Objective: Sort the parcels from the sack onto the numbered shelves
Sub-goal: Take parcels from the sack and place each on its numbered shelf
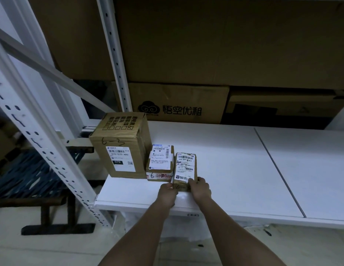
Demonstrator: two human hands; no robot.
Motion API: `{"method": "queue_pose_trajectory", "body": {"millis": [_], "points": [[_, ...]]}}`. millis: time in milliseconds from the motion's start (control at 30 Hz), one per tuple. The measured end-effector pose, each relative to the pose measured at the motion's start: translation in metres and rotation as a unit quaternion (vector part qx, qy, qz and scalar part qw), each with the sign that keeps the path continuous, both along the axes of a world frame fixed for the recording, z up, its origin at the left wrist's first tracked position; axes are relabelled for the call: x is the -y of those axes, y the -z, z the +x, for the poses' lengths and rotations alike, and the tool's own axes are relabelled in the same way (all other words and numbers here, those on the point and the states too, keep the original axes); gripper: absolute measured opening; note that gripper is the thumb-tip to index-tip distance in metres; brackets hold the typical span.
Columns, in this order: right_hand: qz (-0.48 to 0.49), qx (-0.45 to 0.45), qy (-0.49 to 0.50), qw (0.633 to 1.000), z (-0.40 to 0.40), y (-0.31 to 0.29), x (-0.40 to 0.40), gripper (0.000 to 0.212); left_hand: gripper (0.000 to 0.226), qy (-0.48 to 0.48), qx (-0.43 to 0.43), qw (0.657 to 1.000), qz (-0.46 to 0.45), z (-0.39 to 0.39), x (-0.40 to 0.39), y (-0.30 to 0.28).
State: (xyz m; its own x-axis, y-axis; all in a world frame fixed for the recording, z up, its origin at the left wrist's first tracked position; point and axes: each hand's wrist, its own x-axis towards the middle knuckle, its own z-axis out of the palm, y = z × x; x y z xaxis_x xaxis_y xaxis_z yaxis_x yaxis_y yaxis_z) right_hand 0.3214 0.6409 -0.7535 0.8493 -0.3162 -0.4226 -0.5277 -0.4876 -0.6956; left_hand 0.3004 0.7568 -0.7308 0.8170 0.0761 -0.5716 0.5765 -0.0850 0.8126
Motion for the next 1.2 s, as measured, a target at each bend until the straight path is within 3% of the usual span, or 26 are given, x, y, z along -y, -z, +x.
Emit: {"method": "queue_pose_trajectory", "body": {"millis": [300,500,1033,1200], "points": [[0.054,0.019,0.036,0.998,-0.005,-0.003,0.001,0.042,0.024,0.016,-0.001,1.000,0.011,0.000,0.004,0.001],[0.098,0.024,0.054,0.993,-0.002,-0.004,0.002,0.023,0.021,0.010,0.002,1.000,0.015,0.004,0.008,-0.003],[0.094,0.044,0.038,0.994,-0.003,-0.010,-0.001,0.046,0.012,0.015,-0.011,1.000,0.002,0.013,0.015,-0.002],[0.078,0.037,0.014,0.996,-0.006,-0.013,-0.002,0.048,0.021,0.028,-0.013,1.000,0.004,0.012,0.015,-0.003]]}}
